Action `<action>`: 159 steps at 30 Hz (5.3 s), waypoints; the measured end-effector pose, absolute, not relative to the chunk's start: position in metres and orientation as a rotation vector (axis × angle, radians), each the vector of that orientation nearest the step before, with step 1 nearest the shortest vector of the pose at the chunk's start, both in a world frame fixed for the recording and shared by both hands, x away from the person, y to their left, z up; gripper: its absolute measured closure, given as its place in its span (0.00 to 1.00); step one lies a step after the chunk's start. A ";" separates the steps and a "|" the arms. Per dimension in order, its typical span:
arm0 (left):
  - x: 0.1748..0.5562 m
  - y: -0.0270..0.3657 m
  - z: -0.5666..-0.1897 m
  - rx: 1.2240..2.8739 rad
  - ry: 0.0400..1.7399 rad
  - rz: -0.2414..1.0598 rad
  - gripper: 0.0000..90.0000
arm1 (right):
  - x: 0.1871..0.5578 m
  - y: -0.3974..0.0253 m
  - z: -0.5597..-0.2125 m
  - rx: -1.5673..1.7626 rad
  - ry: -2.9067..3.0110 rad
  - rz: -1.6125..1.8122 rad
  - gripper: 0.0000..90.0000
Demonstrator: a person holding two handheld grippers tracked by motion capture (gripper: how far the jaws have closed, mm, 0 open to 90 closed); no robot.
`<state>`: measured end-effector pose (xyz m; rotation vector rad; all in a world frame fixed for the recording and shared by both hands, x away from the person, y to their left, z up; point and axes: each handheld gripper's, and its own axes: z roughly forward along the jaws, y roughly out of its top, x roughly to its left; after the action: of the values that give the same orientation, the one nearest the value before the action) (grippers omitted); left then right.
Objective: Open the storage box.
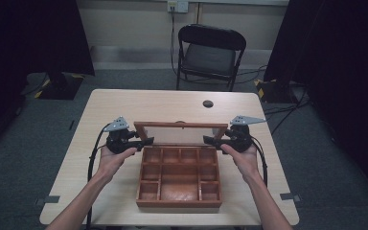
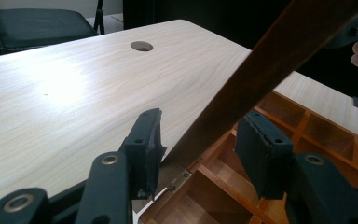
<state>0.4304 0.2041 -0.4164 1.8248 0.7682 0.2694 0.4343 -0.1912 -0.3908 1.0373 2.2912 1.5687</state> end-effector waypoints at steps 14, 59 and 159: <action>0.438 0.204 -0.415 1.829 0.782 0.297 0.60 | 0.444 -0.189 -0.401 1.061 2.278 1.517 0.40; 0.450 0.207 -0.434 1.846 0.830 0.276 0.66 | 0.457 -0.194 -0.432 1.140 2.267 1.492 0.52; 0.480 0.203 -0.477 1.839 1.023 0.153 0.42 | 0.488 -0.181 -0.472 1.363 2.241 1.380 0.25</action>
<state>0.4800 0.2033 -0.4772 1.8387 1.0232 0.1535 0.4882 -0.1810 -0.4722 1.3625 2.2407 1.3798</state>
